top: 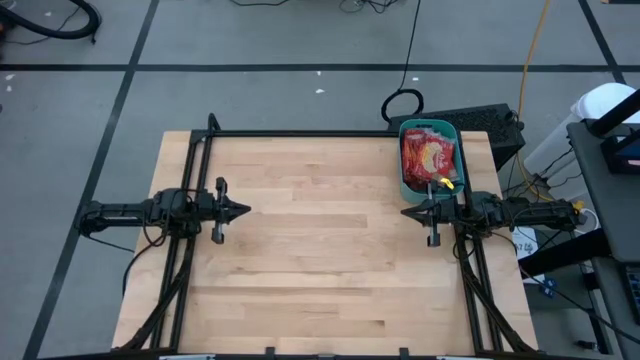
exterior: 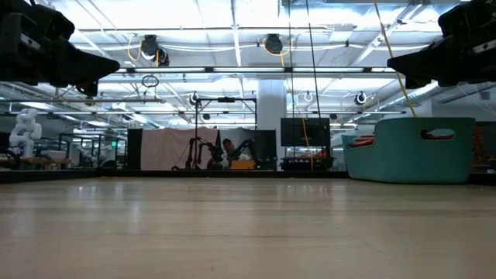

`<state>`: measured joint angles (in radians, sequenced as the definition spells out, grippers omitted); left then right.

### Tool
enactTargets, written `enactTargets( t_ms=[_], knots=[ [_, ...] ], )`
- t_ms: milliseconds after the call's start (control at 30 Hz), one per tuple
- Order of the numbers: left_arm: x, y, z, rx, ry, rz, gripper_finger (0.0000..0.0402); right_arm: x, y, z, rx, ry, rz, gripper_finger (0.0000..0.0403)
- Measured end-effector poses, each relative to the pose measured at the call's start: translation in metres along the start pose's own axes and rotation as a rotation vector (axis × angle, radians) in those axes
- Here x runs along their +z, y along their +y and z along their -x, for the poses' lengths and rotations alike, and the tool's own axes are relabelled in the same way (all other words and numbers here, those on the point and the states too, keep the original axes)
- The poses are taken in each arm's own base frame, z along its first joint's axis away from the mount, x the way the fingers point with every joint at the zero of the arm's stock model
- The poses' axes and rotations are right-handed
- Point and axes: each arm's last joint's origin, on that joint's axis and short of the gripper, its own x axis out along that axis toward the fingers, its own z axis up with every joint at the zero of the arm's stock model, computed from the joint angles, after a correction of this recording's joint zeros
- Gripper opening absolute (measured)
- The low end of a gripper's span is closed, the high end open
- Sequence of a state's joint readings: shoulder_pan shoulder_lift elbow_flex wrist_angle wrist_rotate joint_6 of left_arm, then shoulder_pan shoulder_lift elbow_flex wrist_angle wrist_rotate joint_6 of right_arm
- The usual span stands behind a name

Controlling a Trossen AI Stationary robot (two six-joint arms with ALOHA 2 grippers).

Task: Sort popcorn bags into baskets
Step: Return to Home Position

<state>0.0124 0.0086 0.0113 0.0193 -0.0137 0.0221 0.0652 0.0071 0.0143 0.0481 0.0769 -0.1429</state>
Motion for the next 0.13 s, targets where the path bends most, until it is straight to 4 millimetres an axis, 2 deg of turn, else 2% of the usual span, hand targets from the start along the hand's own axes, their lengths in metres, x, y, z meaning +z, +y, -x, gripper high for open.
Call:
enactTargets(
  t_ms=[133],
  knots=[
    [0.0000,0.0000,0.0000,0.000,0.000,0.000,0.0019,0.0001,0.0000,0.0000,-0.001,0.000,0.000,0.0000]
  ],
)
